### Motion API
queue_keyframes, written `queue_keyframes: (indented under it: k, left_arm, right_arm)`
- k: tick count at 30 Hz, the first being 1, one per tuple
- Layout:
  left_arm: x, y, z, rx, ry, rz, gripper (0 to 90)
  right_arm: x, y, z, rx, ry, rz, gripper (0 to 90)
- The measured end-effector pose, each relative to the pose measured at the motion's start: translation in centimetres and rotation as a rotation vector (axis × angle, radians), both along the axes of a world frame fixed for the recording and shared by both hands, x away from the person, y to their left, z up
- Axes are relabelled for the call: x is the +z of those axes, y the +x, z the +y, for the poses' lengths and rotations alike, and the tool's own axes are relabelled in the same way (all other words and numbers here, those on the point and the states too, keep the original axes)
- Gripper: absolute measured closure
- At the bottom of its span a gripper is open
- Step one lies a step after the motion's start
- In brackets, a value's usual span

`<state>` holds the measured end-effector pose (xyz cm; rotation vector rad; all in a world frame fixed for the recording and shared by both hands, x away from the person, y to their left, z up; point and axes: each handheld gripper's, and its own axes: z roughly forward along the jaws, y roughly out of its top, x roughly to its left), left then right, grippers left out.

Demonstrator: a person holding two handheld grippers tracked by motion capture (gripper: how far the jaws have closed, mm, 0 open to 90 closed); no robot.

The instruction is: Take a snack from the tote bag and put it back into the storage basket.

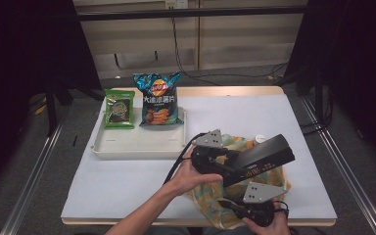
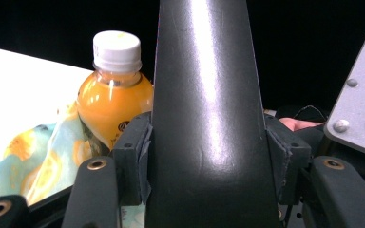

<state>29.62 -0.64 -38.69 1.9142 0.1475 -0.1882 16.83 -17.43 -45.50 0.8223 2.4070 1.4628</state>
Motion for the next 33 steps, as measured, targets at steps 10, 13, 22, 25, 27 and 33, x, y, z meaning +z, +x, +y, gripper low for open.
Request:
queue_keyframes:
  k: [10, 13, 22, 25, 27, 33]
  left_arm:
    - [0.2, 0.3, -0.2, 0.013, -0.002, 0.008, 43.5]
    - [0.6, 0.5, -0.1, 0.023, -0.035, 0.039, 43.5]
    - [1.3, 0.5, -0.9, 0.005, -0.001, 0.002, 43.5]
    - [1.4, 0.6, -1.2, 0.012, 0.01, 0.002, 43.5]
    - [1.5, 0.6, -1.2, 0.008, 0.001, 0.01, 43.5]
    - [1.8, 0.6, -1.7, 0.006, 0.003, 0.011, 43.5]
  right_arm:
    - [-0.4, 0.1, 0.2, 0.026, -0.025, 0.022, 90.0]
    - [-0.5, 0.2, 0.3, 0.035, -0.038, 0.022, 90.0]
    - [-0.5, 0.2, 0.4, 0.051, -0.047, 0.024, 90.0]
    - [-0.5, 0.2, 0.4, 0.061, -0.051, 0.027, 90.0]
    - [-0.6, 0.2, 0.5, 0.062, -0.054, 0.032, 90.0]
    - [-0.6, 0.2, 0.6, 0.065, -0.054, 0.033, 90.0]
